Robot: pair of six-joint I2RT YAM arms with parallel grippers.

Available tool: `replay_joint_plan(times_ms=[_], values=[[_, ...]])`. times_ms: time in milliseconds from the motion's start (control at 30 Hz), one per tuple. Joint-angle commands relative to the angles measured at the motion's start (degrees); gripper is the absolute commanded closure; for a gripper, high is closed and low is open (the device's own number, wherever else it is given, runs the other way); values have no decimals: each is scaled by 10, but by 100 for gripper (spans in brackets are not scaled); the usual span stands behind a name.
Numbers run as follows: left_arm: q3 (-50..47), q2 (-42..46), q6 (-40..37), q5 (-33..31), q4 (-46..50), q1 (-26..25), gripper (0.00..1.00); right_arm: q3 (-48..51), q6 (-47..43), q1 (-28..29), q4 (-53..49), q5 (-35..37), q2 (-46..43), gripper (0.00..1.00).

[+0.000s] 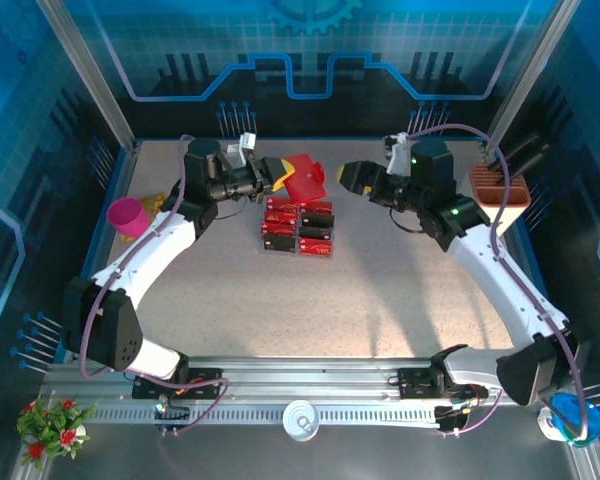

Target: Put the credit cards into the card holder

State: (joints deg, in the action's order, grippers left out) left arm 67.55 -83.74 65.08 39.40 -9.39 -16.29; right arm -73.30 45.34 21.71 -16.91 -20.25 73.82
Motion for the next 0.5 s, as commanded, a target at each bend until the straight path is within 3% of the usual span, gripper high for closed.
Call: replay_joint_plan(times_ms=[0,200,467], values=[[0,25,8,20,-25,2,100,-36,26,22,43,-15,35,29],[-4,29,8,22,-24,1,100,-69,23,40,48,-5,84,30],[-21,30,38,14,-76,1,100,9,80,13,123,-9,67,49]])
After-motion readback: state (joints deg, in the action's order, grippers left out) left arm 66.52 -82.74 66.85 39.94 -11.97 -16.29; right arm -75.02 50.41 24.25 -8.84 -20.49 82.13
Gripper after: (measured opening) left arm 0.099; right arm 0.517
